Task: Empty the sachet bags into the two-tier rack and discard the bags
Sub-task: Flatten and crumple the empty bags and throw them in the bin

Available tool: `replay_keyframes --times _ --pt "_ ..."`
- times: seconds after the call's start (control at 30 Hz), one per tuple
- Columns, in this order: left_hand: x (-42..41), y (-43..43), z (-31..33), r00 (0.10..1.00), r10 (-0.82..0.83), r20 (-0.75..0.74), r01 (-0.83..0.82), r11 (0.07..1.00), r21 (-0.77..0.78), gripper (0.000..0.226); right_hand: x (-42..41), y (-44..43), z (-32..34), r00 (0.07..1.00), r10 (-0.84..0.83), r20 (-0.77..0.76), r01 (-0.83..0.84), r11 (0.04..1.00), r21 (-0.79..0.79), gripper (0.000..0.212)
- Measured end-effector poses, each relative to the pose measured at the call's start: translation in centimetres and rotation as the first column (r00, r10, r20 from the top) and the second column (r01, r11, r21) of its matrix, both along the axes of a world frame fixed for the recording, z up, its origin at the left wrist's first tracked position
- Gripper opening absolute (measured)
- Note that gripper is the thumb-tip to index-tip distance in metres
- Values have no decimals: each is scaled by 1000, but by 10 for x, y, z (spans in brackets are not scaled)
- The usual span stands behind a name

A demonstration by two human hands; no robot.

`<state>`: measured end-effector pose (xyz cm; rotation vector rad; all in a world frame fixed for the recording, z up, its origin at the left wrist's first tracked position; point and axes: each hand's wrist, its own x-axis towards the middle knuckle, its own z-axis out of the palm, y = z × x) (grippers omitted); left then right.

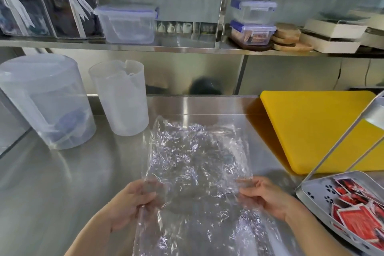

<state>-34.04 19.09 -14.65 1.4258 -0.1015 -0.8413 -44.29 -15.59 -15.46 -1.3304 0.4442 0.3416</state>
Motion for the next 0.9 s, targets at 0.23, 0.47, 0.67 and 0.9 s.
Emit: replay_keyframes --times 0.23,0.47,0.67,0.9 --pt "4 -13 2 990 135 34 -131 987 -89 35 -5 3 18 998 -21 61 24 999 -45 8" --pt "2 -23 14 897 31 441 -84 992 99 55 6 3 19 991 135 25 -97 814 -573 58" --pt "4 -31 47 725 -236 647 103 966 237 54 15 14 45 981 127 147 38 615 -788 37" --pt "-9 -63 77 597 -325 733 214 946 245 44 24 57 69 842 539 -20 -478 729 -490 56"
